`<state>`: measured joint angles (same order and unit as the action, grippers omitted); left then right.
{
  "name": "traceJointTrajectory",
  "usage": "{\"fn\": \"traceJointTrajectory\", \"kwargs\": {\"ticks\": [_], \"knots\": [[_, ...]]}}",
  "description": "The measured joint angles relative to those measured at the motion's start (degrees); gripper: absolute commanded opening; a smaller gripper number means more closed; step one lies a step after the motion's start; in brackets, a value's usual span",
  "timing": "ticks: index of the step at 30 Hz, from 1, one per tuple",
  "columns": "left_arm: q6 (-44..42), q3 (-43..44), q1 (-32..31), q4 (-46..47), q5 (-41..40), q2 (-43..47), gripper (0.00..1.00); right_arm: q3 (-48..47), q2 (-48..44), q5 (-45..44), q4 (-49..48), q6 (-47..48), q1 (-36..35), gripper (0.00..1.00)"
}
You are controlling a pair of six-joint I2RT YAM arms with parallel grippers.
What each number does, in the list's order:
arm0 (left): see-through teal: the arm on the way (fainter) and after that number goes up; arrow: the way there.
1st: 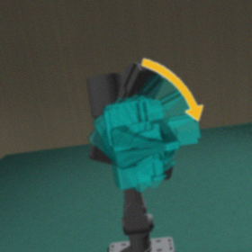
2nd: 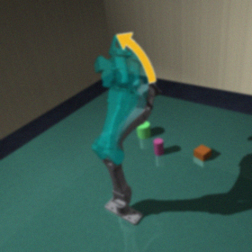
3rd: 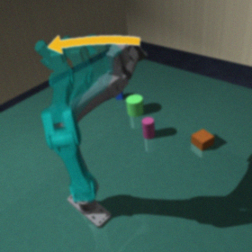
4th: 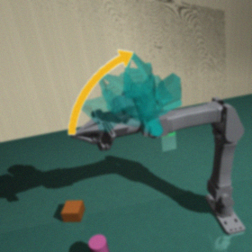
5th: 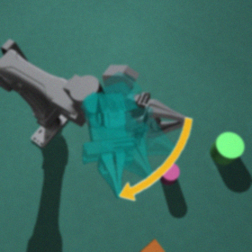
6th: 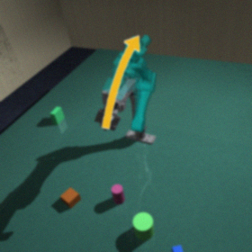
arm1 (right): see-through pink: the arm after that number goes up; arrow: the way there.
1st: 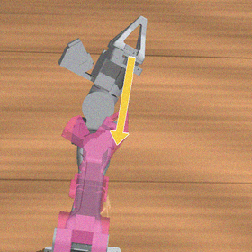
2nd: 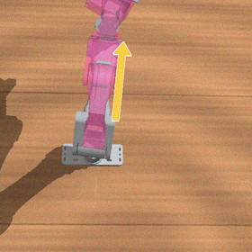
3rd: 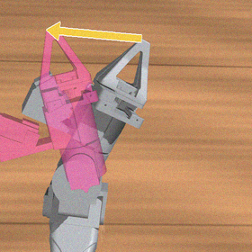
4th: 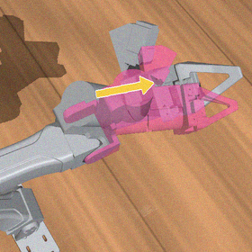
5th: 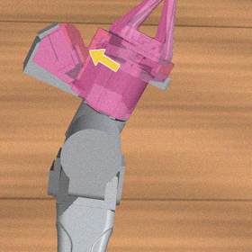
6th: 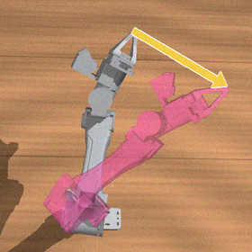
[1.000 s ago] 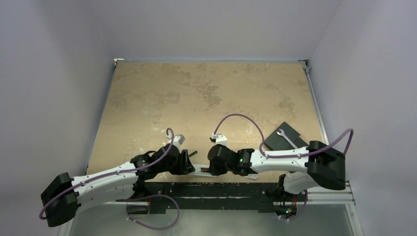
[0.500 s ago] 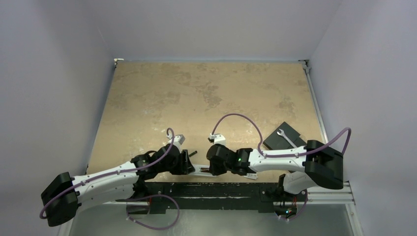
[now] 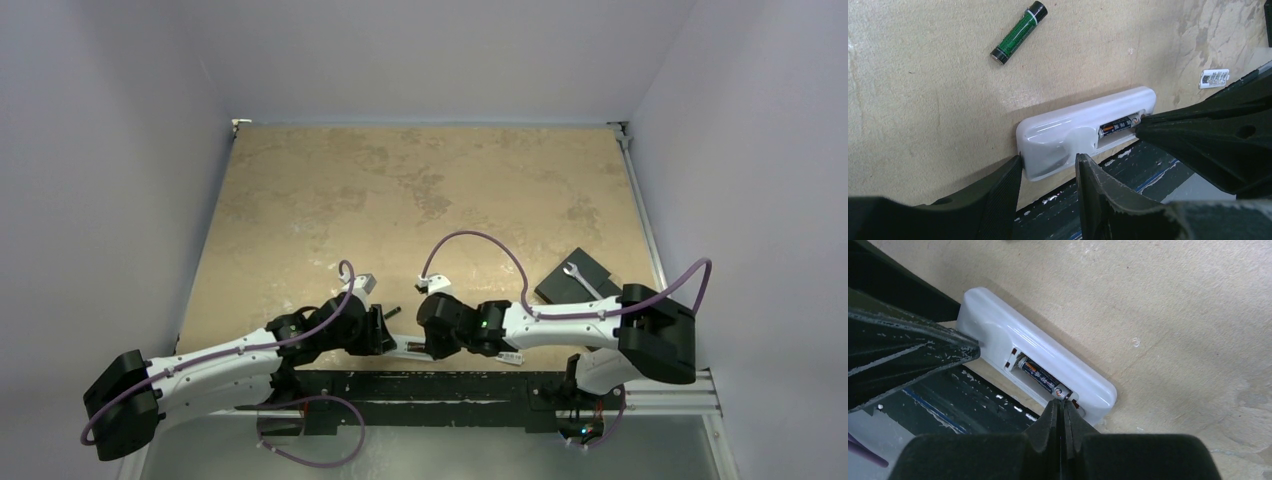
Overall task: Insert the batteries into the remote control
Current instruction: Load the battery into the remote control.
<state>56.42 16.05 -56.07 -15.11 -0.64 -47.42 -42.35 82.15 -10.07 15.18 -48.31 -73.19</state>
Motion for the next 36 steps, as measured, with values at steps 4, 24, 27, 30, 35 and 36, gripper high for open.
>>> {"fn": "traceJointTrajectory", "kwargs": {"ticks": [4, 24, 27, 30, 35, 36], "knots": [[-0.02, 0.0, 0.0, 0.0, -0.04, 0.0, 0.42, -0.83, 0.0, 0.83, 1.33, 1.33, -0.74, 0.0], [0.0, 0.0, 0.0, 0.35, 0.02, 1.33, 0.43, -6.03, 2.21, 1.36, 6.1, 2.97, -2.93, 0.1], [0.0, 0.0, 0.0, 0.04, 0.02, 2.03, 0.43, -6.8, 1.75, 0.07, 7.41, 2.97, -2.93, 0.2], [0.0, 0.0, 0.0, -0.13, 0.02, 2.36, 0.44, -7.56, 1.27, -1.14, 8.76, 2.97, -2.93, 0.25], [0.0, -0.02, 0.0, -0.37, 0.02, 2.38, 0.48, -9.31, 1.22, -2.32, 10.73, 3.06, -2.93, 0.29], [0.0, 0.0, 0.0, -0.37, 0.02, 2.38, 0.48, -9.57, 1.22, -2.47, 10.93, 3.19, -2.93, 0.3]]}}
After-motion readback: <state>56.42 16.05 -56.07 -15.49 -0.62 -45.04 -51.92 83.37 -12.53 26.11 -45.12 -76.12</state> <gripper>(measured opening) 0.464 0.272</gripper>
